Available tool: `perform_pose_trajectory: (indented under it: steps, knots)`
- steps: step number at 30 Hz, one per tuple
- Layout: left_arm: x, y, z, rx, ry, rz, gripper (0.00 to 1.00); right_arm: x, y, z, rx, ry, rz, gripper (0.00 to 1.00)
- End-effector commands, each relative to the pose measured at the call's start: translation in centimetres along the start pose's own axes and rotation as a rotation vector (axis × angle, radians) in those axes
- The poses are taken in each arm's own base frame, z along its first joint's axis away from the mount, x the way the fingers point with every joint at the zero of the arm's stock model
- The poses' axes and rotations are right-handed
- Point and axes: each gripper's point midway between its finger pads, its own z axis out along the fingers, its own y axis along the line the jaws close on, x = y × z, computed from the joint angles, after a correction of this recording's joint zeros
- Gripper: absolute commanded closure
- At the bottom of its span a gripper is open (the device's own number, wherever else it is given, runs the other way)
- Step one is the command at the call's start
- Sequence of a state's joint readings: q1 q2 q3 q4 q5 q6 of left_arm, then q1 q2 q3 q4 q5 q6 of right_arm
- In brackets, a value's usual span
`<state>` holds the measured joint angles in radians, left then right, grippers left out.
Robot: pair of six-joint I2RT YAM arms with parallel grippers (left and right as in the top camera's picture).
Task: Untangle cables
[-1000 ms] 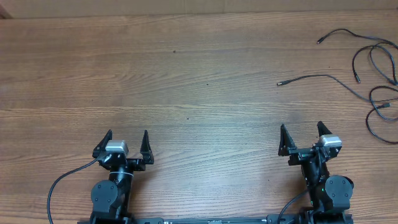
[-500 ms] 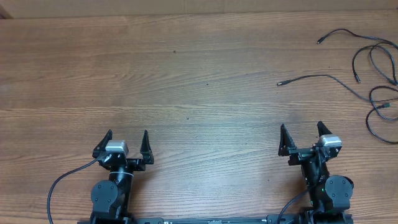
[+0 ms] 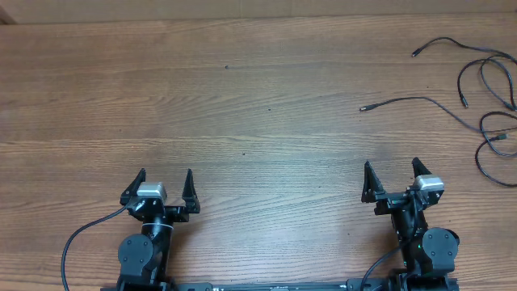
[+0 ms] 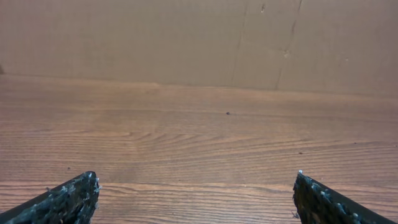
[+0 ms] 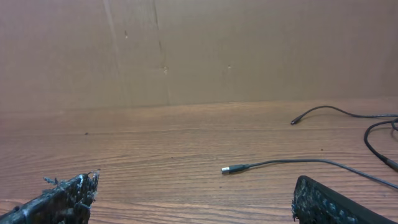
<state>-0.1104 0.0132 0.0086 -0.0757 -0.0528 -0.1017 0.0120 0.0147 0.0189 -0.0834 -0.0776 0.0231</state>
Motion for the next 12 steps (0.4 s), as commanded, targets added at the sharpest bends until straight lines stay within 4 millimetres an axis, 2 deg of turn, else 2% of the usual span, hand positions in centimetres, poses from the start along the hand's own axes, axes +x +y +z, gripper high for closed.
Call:
perform_pose_trajectory:
  steps: [1,12]
  knots:
    - [-0.05,-0.02,-0.03,0.004,-0.006,-0.011,0.0,0.15,-0.35,-0.01,0.016,-0.006,0.004,0.0]
    - [-0.05,-0.02,-0.03,0.004,-0.006,-0.011,0.0,0.16,-0.35,-0.01,0.016,-0.005,0.004,0.0]
